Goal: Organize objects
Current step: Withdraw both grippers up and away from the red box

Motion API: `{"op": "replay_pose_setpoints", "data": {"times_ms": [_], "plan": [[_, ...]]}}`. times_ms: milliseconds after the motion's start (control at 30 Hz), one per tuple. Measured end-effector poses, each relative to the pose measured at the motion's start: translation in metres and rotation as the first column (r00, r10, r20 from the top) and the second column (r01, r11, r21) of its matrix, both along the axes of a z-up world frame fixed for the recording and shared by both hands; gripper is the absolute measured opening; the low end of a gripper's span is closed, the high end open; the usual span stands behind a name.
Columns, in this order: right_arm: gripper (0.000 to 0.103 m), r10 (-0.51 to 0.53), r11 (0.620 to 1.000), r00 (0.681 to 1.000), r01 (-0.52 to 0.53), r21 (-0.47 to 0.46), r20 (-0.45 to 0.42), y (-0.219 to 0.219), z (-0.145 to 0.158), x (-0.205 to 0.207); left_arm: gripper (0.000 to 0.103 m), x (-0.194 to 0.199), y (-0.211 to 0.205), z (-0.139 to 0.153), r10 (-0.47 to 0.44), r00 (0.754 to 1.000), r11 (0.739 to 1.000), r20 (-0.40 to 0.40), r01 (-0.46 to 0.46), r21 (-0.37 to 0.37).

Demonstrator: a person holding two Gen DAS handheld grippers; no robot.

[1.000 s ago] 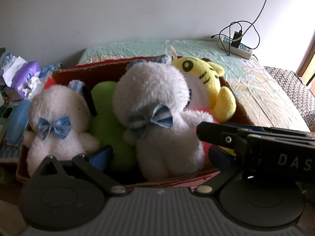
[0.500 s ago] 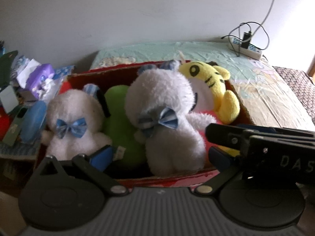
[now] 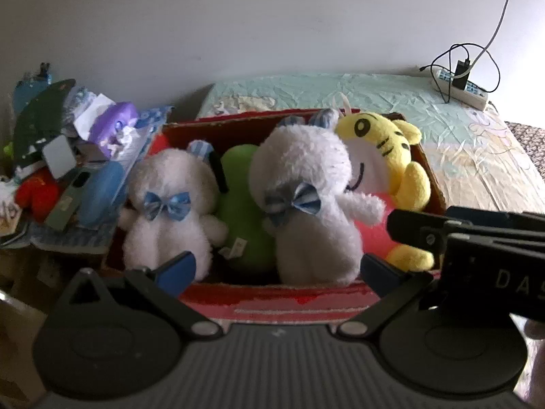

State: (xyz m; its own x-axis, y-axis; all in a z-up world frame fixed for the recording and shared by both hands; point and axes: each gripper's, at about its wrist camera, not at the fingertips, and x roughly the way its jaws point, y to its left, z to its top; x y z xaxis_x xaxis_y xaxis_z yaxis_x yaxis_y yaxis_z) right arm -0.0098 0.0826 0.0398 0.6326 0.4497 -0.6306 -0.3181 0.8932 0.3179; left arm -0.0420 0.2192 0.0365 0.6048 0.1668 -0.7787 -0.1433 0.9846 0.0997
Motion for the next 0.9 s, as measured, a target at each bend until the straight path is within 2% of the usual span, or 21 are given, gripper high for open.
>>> {"op": "replay_pose_setpoints", "data": {"times_ms": [300,467,633,700,900], "plan": [[0.063,-0.076,0.997,0.997,0.075,-0.035,-0.026,-0.038,0.002,-0.014,0.103,-0.007,-0.044,0.009,0.003,1.000,0.998,-0.031,-0.001,0.062],[0.064,-0.143,0.986,0.990,0.141,-0.087,-0.019,-0.060,0.002,-0.026,0.103,-0.012,-0.070,0.008,-0.021,0.999,0.997,-0.037,0.024,0.069],[0.066,-0.224,0.966,0.974,0.220,-0.136,-0.016,-0.081,0.002,-0.037,0.103,-0.015,-0.100,0.005,-0.062,0.997,0.994,-0.047,0.066,0.083],[0.070,-0.260,0.954,0.965,0.254,-0.157,-0.020,-0.087,0.001,-0.040,0.103,-0.014,-0.110,0.004,-0.082,0.995,0.993,-0.057,0.087,0.080],[0.074,-0.328,0.933,0.944,0.318,-0.166,-0.038,-0.101,-0.004,-0.048,0.103,-0.018,-0.132,0.000,-0.123,0.990,0.987,-0.074,0.130,0.092]]}}
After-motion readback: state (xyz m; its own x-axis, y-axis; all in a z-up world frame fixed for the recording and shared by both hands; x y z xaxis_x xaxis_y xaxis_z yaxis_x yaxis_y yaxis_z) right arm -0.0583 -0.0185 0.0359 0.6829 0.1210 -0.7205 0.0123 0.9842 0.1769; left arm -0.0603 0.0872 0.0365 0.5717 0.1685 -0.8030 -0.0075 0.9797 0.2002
